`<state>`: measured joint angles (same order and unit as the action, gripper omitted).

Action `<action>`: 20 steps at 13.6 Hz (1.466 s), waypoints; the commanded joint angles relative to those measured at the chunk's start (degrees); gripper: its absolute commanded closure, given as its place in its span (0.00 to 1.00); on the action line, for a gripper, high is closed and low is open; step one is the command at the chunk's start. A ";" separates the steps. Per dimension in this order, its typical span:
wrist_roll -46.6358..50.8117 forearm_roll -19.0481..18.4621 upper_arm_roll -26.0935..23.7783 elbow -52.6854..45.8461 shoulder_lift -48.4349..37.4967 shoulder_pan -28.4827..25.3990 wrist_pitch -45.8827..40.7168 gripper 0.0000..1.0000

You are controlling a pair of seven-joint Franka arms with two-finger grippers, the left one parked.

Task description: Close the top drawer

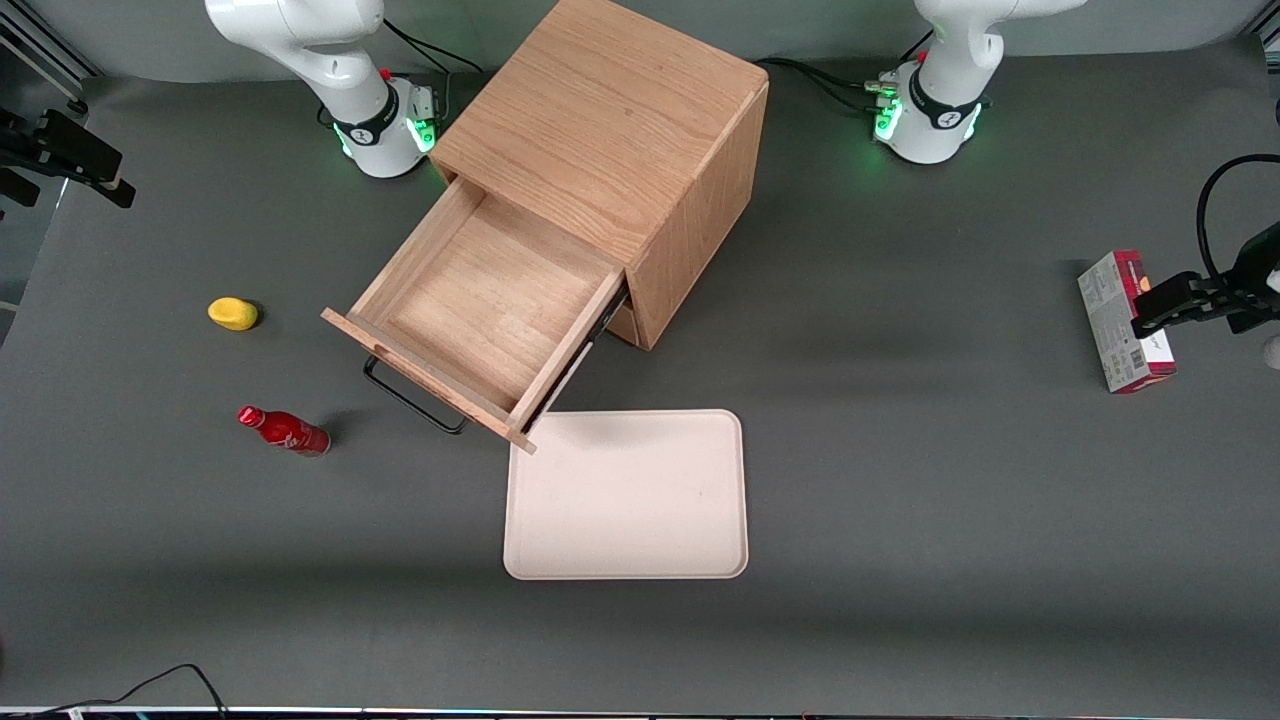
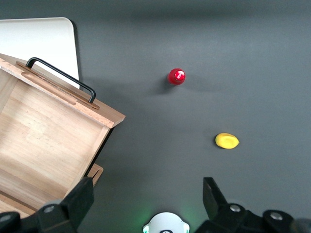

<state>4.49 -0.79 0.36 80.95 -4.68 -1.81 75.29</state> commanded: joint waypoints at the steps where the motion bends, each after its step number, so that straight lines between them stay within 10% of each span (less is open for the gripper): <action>1: -1.15 0.97 0.08 -1.15 0.28 0.49 -0.93 0.00; 20: -0.27 0.71 -4.03 -10.14 7.10 -0.04 -1.01 0.00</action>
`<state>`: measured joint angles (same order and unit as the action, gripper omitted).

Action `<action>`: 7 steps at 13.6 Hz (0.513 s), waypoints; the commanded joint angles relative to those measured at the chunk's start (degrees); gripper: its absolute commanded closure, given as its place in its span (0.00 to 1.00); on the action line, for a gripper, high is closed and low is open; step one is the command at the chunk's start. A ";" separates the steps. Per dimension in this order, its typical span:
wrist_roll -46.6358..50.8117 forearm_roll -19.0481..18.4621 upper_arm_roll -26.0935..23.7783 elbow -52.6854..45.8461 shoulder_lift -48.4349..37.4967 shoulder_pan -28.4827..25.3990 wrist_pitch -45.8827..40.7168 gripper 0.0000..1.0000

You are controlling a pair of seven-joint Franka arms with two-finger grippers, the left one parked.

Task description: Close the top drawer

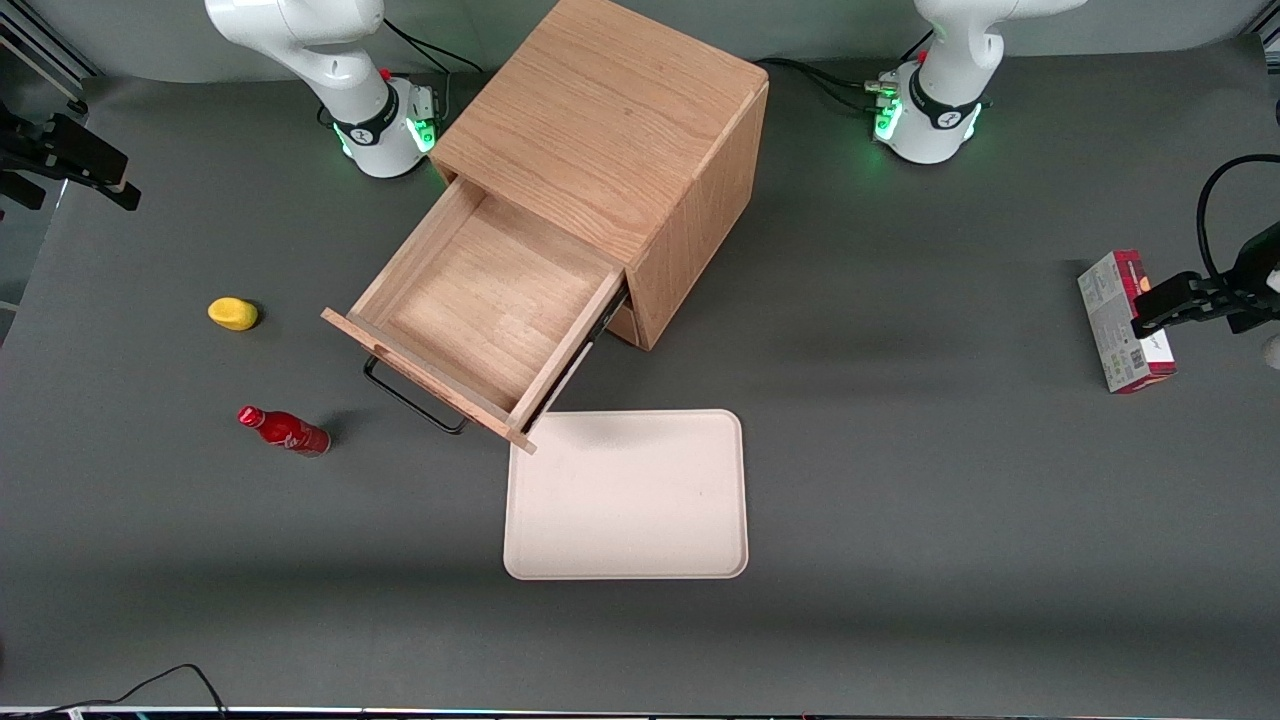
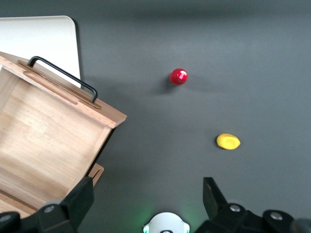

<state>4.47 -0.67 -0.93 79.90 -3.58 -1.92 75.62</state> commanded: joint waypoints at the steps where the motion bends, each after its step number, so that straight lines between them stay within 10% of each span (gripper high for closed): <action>1: -0.25 0.58 -3.63 -13.76 9.35 0.08 -2.48 0.00; 7: 9.77 0.05 -12.51 -24.79 19.22 -0.18 -2.93 0.00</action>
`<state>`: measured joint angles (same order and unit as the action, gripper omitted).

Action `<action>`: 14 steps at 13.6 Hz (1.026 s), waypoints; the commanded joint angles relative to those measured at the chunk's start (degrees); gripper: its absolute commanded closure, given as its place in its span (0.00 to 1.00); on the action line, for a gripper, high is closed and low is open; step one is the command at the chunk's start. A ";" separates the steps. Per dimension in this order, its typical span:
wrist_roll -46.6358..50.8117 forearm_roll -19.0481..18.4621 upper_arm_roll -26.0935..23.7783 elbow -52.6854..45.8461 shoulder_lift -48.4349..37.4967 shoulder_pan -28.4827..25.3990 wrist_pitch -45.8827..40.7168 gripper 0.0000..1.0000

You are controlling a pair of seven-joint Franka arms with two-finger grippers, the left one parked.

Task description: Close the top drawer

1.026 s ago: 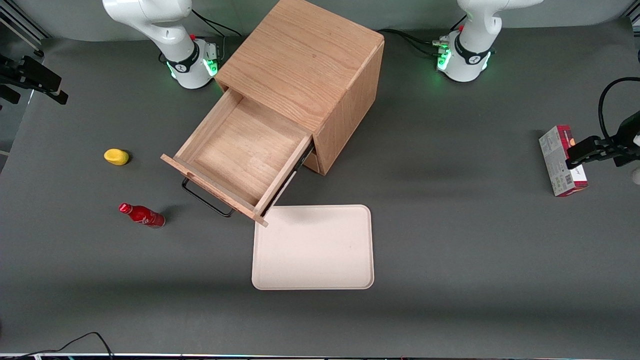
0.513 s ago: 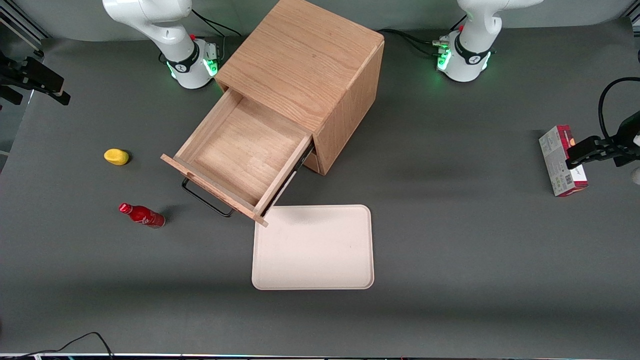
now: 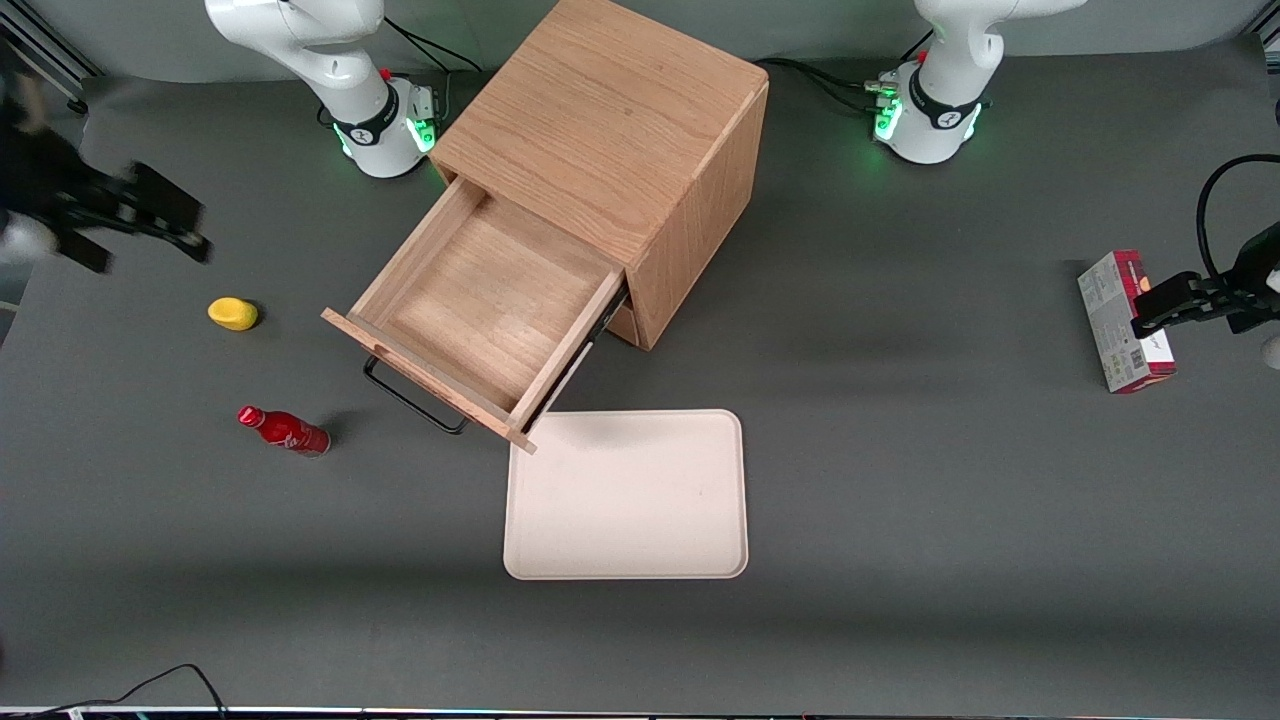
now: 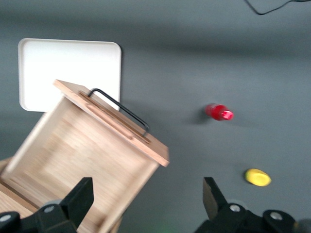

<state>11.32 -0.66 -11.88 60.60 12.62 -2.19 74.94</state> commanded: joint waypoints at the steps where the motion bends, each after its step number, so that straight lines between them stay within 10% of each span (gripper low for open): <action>1: 3.18 0.04 -1.74 -5.49 3.03 0.00 -2.25 0.00; 7: 1.09 0.83 -3.15 -5.14 2.32 0.52 -2.96 0.00; 14: -50.09 -0.84 -2.01 -5.49 1.97 1.31 -4.28 0.00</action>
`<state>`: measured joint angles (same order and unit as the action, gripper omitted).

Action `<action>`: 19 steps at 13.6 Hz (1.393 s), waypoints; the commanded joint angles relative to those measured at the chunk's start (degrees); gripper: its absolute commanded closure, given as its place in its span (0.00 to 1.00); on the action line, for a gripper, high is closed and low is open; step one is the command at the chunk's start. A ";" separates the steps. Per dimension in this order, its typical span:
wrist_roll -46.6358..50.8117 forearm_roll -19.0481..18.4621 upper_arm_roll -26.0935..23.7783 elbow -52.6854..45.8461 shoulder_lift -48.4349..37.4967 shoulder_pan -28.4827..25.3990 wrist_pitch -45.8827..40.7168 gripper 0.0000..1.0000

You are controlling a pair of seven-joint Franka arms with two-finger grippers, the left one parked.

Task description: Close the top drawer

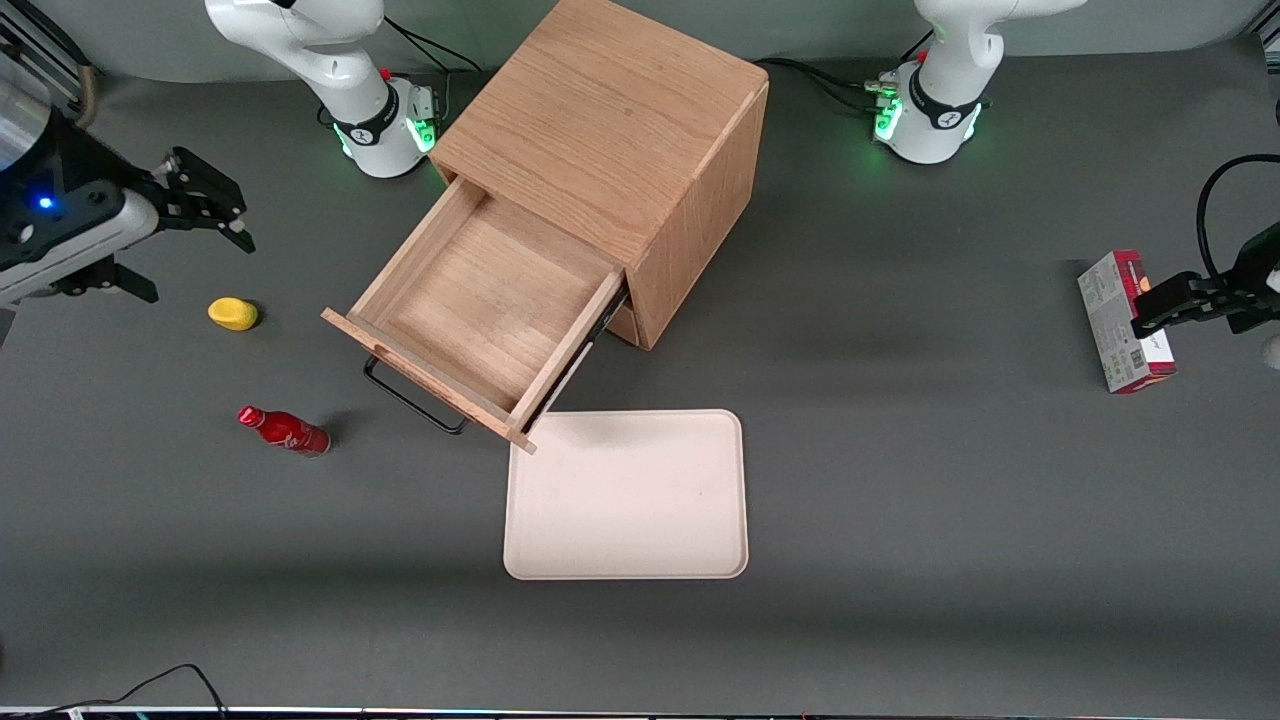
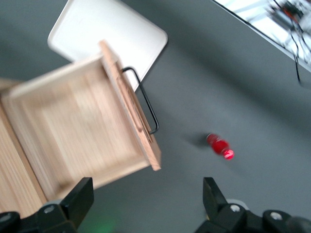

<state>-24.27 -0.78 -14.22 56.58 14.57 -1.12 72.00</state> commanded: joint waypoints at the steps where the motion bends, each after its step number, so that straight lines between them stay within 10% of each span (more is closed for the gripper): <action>1: -19.63 -0.71 1.12 -1.48 -0.07 0.24 -1.34 0.00; 19: -19.59 16.78 8.51 -1.04 12.41 1.99 -5.82 0.00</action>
<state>-43.47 14.32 -6.23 57.30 27.73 1.06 68.26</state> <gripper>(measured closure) 0.000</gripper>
